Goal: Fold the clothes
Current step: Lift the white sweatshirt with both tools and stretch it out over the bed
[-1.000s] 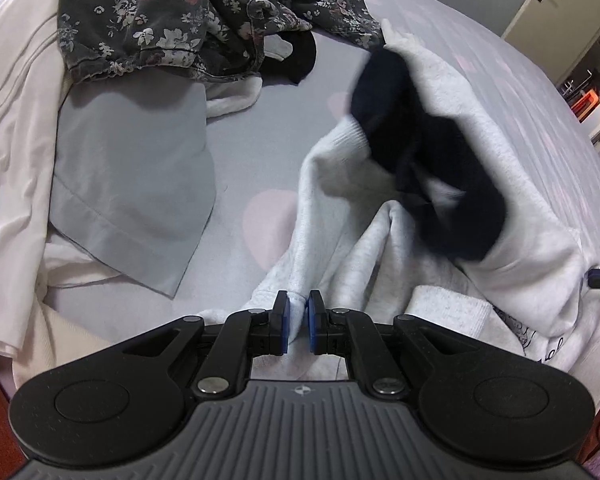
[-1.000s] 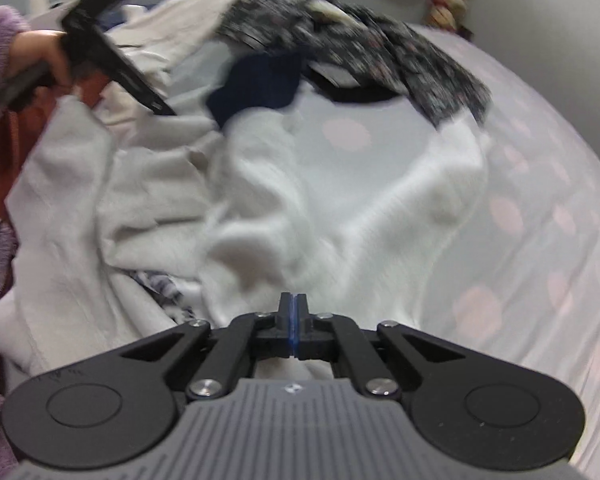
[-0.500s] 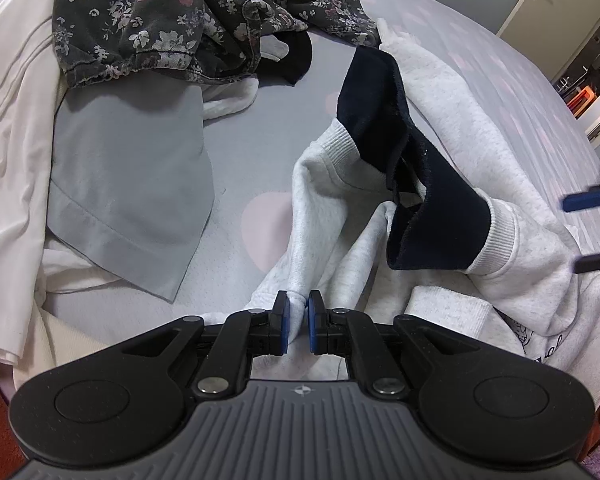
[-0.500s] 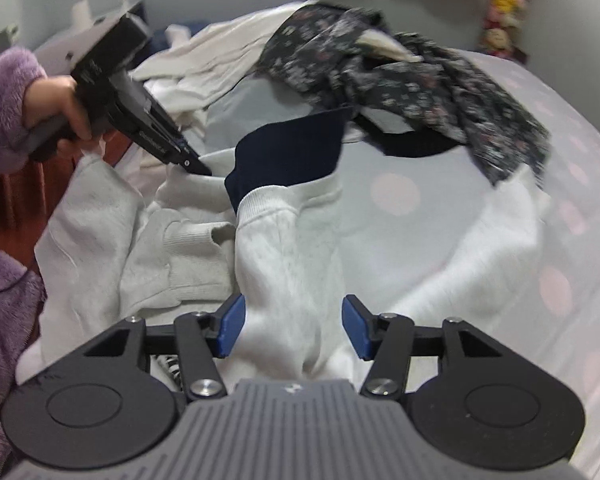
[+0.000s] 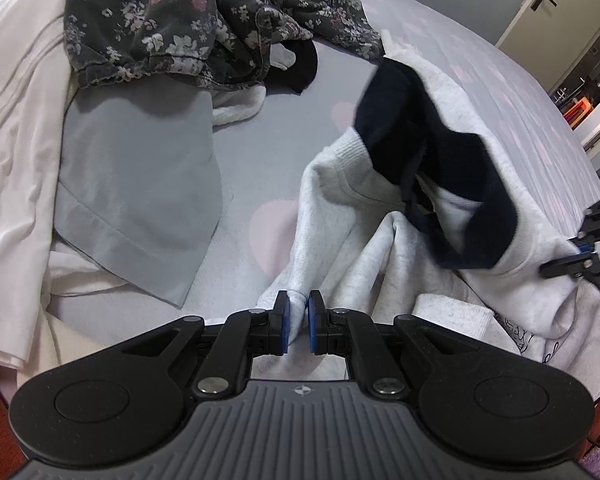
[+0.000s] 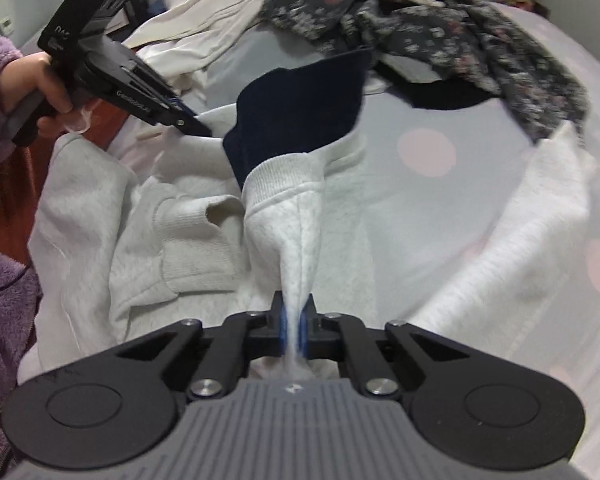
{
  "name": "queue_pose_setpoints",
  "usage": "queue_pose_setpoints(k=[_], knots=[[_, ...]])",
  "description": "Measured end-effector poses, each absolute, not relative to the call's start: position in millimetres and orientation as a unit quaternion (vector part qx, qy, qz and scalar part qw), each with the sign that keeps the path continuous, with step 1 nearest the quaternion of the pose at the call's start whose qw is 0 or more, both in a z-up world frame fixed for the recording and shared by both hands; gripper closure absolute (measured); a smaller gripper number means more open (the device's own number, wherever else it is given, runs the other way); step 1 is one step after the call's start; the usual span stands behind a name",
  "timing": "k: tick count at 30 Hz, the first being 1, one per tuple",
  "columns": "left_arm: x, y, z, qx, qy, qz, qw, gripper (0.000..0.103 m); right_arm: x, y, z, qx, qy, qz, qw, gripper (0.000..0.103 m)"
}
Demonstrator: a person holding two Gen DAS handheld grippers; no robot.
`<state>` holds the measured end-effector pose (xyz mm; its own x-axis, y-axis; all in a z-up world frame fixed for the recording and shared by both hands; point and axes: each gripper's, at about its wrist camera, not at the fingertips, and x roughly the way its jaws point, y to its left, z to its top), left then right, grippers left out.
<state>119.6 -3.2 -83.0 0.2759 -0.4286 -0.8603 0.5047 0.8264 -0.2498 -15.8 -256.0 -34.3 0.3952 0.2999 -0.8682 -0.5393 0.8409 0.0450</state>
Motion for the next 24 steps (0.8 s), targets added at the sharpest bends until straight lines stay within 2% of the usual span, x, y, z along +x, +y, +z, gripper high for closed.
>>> queue_pose_setpoints(k=[4,9,19,24], knots=[[107,-7,-71,0.047,0.509,-0.308,0.802,0.097,-45,-285,-18,-0.130,0.476,0.178,0.851,0.097],[82,-12,-54,0.078,0.487,-0.352,0.795,0.098,-92,-341,-6,-0.081,0.470,0.068,0.877,0.097],[-20,-34,-42,0.273,0.406,-0.484,0.726,0.098,-176,-376,-13,0.018,0.459,-0.027,0.888,0.096],[-42,-28,-34,0.320,0.376,-0.508,0.706,0.090,-191,-378,-26,0.046,0.452,-0.048,0.889,0.096]])
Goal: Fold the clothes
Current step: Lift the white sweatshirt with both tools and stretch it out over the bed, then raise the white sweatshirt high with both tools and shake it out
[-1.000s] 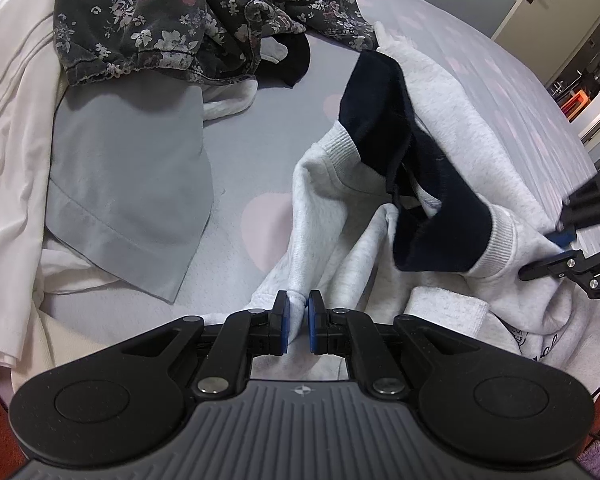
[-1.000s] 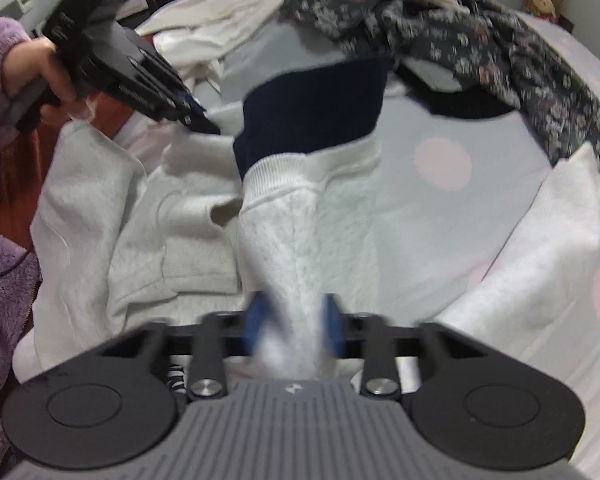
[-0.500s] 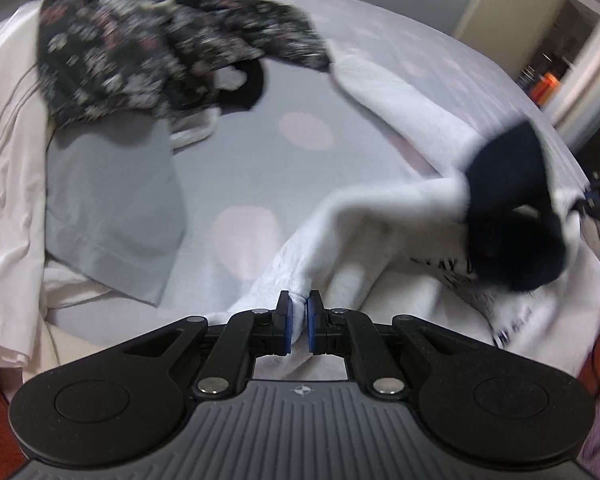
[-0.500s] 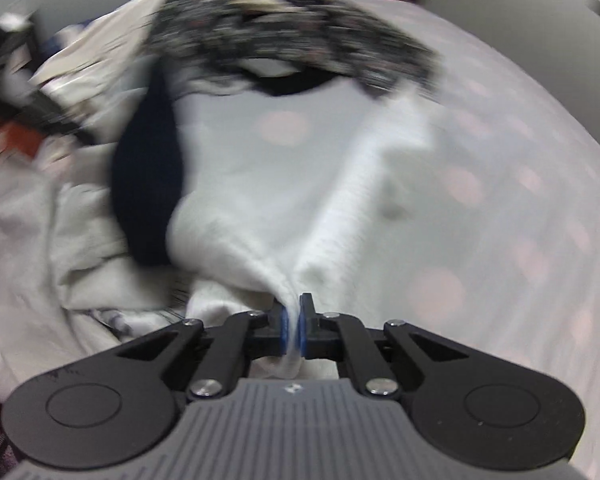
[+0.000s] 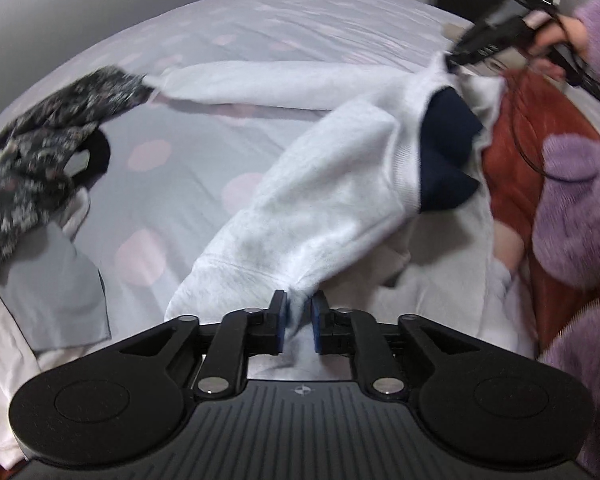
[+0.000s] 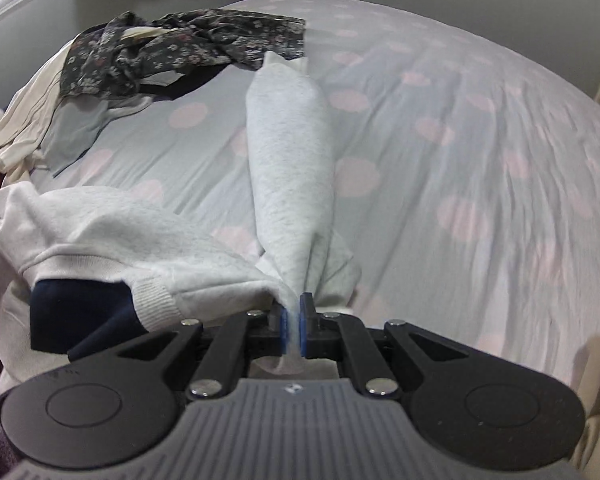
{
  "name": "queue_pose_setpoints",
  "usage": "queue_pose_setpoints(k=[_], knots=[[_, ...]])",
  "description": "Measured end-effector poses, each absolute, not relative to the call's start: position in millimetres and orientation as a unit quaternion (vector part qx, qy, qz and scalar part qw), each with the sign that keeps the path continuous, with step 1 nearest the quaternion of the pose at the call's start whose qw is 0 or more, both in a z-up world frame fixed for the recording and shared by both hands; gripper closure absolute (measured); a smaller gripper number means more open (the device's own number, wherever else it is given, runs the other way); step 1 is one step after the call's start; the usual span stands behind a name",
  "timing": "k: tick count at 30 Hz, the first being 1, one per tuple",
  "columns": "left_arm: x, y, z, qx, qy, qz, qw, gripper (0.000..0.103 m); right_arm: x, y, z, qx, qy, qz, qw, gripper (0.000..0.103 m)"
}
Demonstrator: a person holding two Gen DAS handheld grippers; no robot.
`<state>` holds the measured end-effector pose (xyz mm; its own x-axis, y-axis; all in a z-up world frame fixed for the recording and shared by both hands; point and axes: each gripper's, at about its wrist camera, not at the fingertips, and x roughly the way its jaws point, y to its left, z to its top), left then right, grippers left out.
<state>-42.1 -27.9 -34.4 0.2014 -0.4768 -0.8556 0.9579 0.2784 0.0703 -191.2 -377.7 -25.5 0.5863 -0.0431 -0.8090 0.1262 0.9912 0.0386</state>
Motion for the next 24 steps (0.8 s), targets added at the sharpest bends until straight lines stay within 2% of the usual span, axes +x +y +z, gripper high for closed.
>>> queue_pose_setpoints(k=[2,5,11,14,19,21,23,24], knots=[[-45,-26,-28,0.331,0.371,-0.517,0.696,0.082,-191,-381,-29,0.058,0.451,-0.051,0.889,0.096],[-54,-28,-17,0.353,0.351,-0.525,0.690,0.077,-190,-384,-35,0.070,0.450,-0.054,0.889,0.096],[-61,-66,-31,0.487,0.294,-0.522,0.636,0.063,-196,-391,-45,0.092,0.441,-0.047,0.891,0.096],[-56,-83,-51,0.545,0.293,-0.517,0.591,0.064,-200,-394,-46,0.106,0.433,-0.045,0.894,0.096],[-36,-100,-56,0.530,0.312,-0.507,0.604,0.071,-204,-396,-49,0.116,0.424,-0.041,0.897,0.095],[-29,-106,-56,0.526,0.327,-0.501,0.604,0.077,-204,-398,-51,0.121,0.422,-0.041,0.897,0.095],[-24,-112,-58,0.529,0.344,-0.488,0.603,0.089,-205,-397,-48,0.119,0.418,-0.039,0.900,0.095],[-22,-113,-56,0.525,0.348,-0.481,0.610,0.090,-205,-396,-46,0.117,0.415,-0.038,0.901,0.095]])
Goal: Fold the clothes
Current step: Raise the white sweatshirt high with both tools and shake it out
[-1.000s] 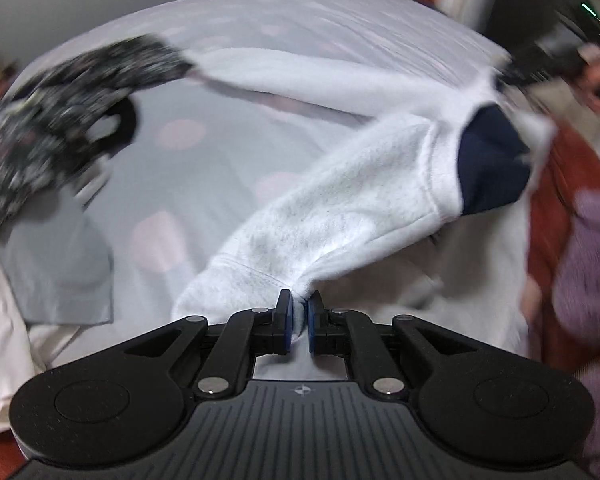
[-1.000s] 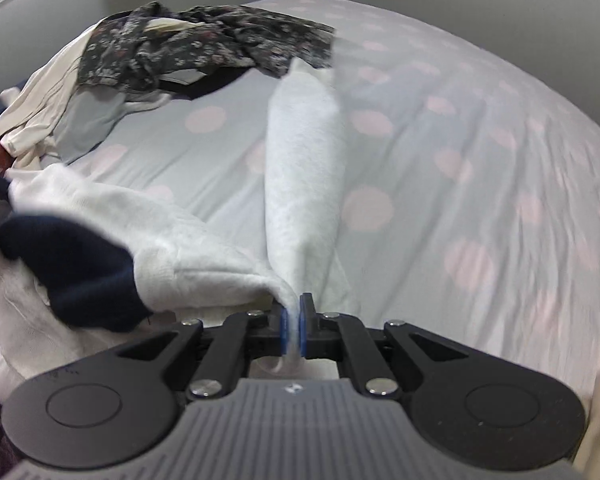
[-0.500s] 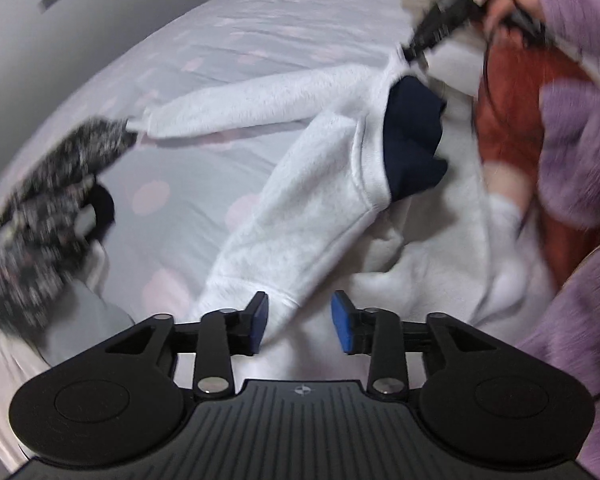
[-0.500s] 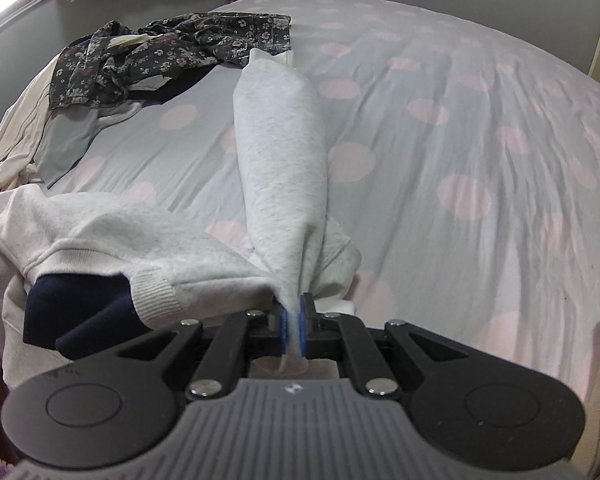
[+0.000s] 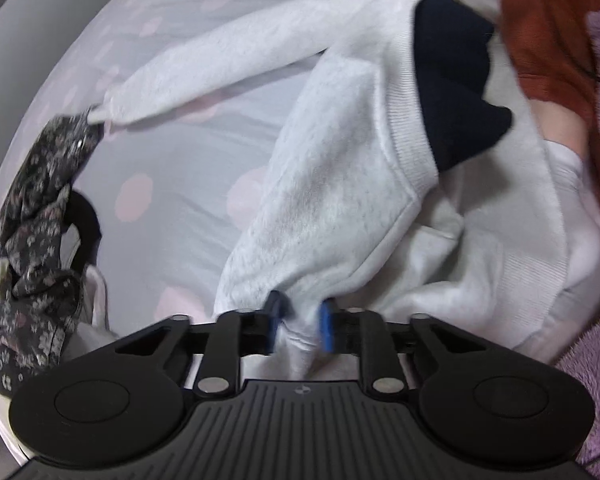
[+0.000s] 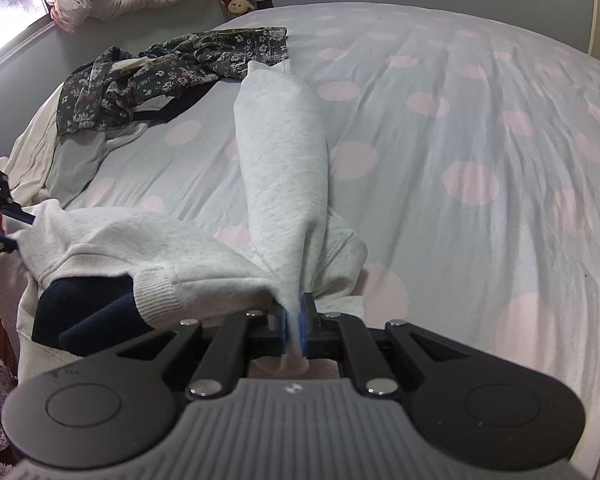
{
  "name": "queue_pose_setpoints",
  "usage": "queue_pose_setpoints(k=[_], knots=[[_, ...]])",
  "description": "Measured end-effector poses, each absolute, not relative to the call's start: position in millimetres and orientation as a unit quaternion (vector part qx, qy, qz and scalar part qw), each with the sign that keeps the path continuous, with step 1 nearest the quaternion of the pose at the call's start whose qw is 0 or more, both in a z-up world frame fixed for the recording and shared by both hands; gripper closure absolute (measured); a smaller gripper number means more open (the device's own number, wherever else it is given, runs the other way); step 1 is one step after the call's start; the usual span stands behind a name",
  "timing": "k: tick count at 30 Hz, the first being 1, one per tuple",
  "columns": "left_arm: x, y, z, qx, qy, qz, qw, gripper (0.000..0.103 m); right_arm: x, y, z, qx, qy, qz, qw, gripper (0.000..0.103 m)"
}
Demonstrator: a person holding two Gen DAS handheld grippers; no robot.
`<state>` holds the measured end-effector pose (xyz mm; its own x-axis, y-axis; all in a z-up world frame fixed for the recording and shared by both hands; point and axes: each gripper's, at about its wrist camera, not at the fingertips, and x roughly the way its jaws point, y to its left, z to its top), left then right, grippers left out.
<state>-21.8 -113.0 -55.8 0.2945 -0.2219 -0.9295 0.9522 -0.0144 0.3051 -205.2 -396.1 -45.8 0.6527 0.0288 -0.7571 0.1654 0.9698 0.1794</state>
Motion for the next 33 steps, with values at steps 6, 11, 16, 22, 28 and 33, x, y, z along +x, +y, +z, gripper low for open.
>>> queue_pose_setpoints(k=[6,11,16,22,28,33], knots=[[7,-94,-1,0.418,0.364,-0.432,0.711,0.098,-207,-385,-19,0.086,0.384,-0.028,0.919,0.096],[34,-62,74,0.316,0.339,-0.388,0.797,0.099,-194,-358,54,-0.002,0.295,-0.035,0.955,0.096],[32,-42,176,0.231,0.232,-0.362,0.873,0.099,-181,-346,154,-0.066,0.185,-0.061,0.979,0.096],[-9,-28,285,0.163,0.096,-0.360,0.914,0.099,-204,-334,268,-0.102,0.036,-0.122,0.987,0.096],[-66,-14,349,0.112,-0.032,-0.365,0.924,0.099,-256,-308,333,-0.158,-0.093,-0.172,0.968,0.096],[-104,-9,360,0.107,-0.093,-0.384,0.912,0.099,-312,-284,352,-0.194,-0.127,-0.186,0.955,0.096]])
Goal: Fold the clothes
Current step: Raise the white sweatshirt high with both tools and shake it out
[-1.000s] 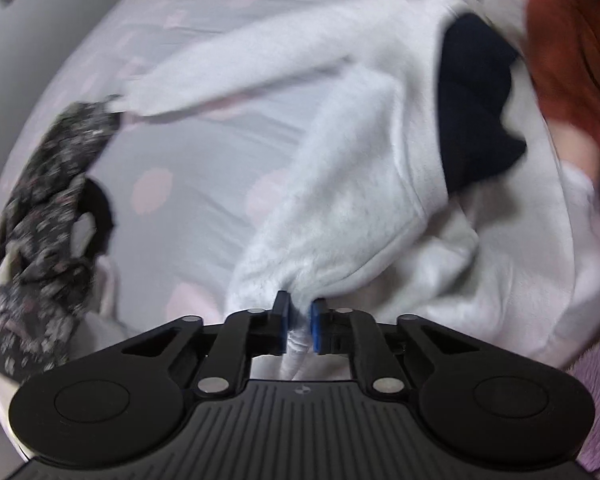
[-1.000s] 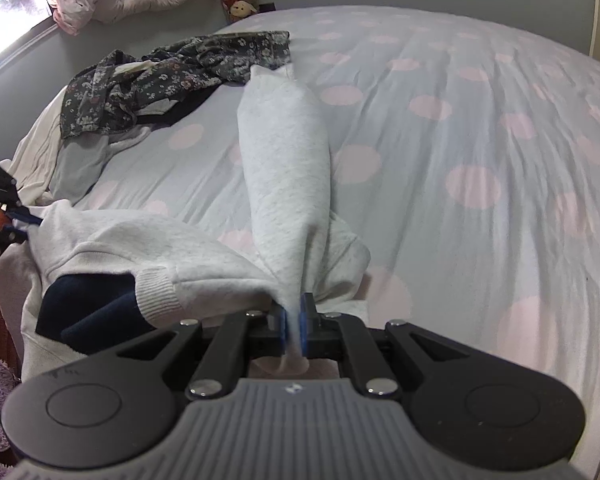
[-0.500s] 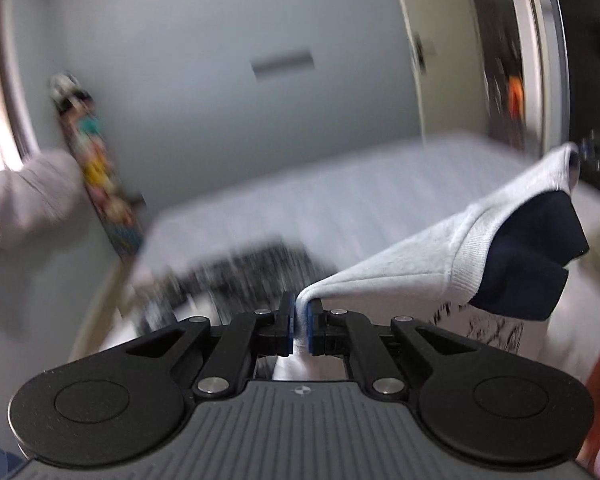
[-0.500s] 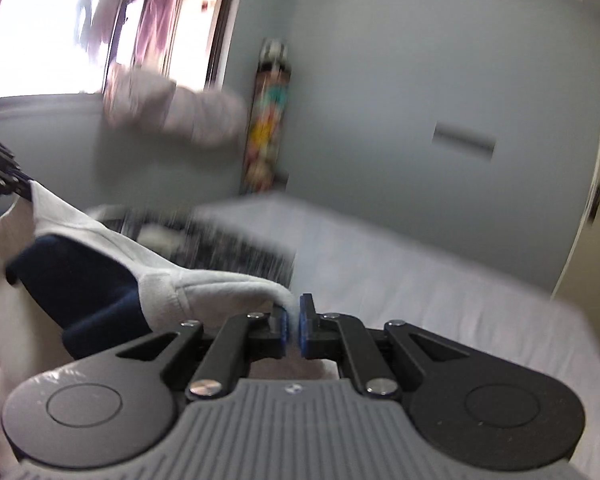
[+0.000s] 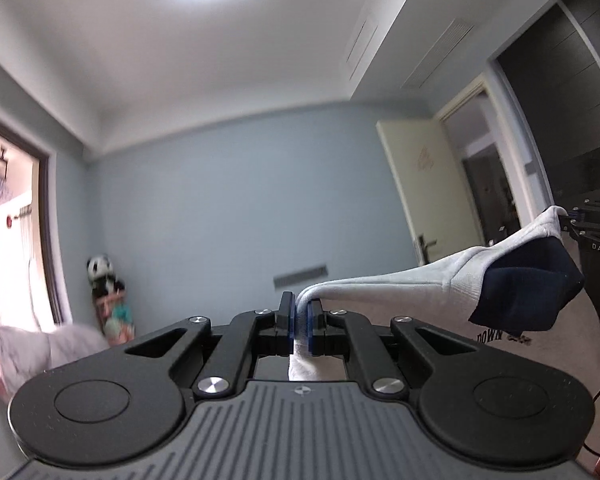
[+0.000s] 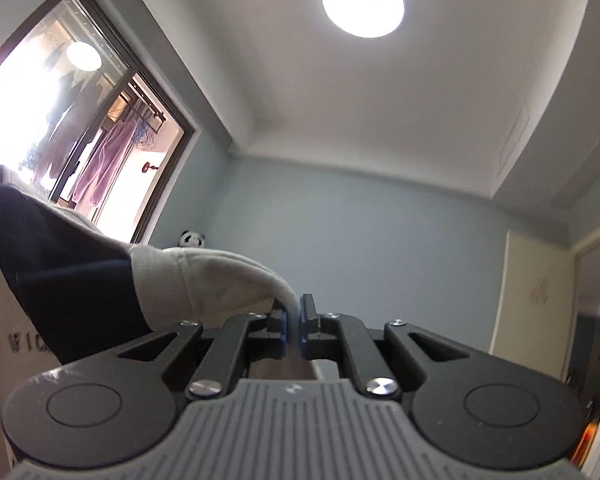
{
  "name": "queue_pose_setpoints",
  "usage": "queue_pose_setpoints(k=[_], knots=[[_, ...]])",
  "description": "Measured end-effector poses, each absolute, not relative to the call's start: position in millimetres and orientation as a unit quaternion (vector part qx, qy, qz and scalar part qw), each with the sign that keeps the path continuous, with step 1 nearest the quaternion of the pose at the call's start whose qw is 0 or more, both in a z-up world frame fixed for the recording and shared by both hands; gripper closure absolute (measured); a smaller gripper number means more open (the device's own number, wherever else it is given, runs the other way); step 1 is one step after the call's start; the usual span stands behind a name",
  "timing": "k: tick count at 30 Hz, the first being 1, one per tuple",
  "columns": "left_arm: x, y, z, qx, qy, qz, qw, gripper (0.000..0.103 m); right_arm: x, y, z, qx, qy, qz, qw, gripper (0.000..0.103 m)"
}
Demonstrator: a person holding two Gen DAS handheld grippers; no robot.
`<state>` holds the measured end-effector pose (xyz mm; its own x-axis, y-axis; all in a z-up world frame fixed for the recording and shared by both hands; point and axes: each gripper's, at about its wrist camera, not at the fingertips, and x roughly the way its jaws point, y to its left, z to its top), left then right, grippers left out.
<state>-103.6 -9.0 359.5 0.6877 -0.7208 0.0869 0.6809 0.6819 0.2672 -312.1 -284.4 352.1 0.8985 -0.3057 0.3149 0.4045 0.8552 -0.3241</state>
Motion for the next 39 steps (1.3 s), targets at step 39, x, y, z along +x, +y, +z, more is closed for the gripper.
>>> queue_pose_setpoints(k=[39], knots=[[169,-233,184,0.193,0.186,-0.391,0.880,0.099,-97,-473,184,-0.146,0.172,-0.200,0.953,0.095]])
